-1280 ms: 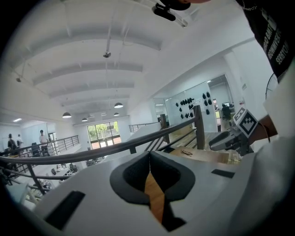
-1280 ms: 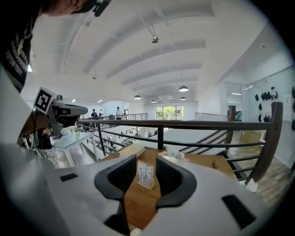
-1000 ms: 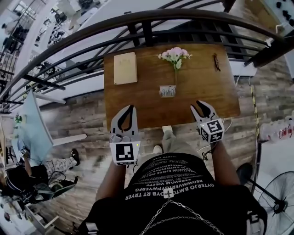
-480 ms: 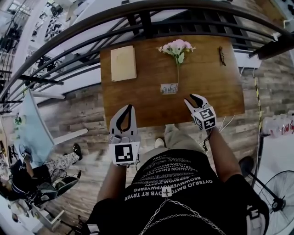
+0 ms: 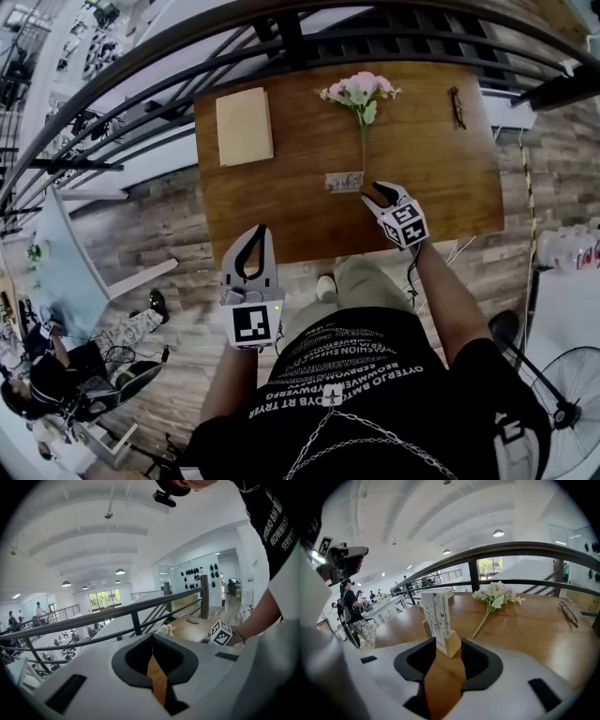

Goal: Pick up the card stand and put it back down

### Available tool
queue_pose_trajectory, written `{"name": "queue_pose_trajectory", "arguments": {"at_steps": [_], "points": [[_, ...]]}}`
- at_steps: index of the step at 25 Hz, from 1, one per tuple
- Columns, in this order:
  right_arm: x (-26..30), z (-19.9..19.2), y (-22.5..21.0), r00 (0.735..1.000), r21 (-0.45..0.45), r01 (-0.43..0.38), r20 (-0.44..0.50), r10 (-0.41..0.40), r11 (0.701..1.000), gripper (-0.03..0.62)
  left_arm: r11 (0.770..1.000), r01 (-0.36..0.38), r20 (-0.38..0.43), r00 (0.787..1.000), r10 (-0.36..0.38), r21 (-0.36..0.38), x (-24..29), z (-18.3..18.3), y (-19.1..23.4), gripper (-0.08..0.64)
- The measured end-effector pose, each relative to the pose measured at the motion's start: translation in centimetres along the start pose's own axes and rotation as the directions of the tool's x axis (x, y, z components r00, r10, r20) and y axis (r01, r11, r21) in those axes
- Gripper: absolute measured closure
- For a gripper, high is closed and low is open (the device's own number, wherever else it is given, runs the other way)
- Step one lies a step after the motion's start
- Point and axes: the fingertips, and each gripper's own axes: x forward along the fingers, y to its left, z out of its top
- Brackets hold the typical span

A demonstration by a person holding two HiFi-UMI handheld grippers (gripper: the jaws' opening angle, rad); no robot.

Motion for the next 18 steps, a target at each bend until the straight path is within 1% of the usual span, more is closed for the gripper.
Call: {"name": "queue_pose_trajectory", "arguments": {"at_steps": [4, 7, 12, 16, 18], "points": [[2.2, -0.4, -0.6, 1.0, -0.011, -0.022, -0.019, 0.021, 1.0, 0.407, 1.0, -0.014, -0.018, 1.0, 0.015, 0.018, 0.0, -0.3, 0.6, 0.532], [3.2, -0.3, -0.5, 0.999, -0.014, -0.035, -0.009, 0.035, 0.999, 0.407, 0.999, -0.026, -0.032, 0.999, 0.027, 0.021, -0.4, -0.7, 1.0, 0.534], [4.5, -0.4, 0.1, 0.998, -0.066, -0.061, -0.005, 0.06, 0.996, 0.403, 0.999, -0.031, -0.051, 0.998, 0.032, 0.032, -1.4, -1.2, 0.8, 0.534], [5.0, -0.1, -0.1, 0.998, -0.09, -0.065, 0.005, 0.065, 0.994, 0.432, 1.0, -0.028, -0.05, 0.998, 0.028, 0.014, -0.7, -1.0, 1.0, 0.533], [5.2, -0.3, -0.3, 0.998, -0.08, -0.061, 0.001, 0.062, 0.995, 0.44, 1.0, -0.025, -0.04, 0.999, 0.025, 0.011, -0.4, -0.8, 1.1, 0.533]]}}
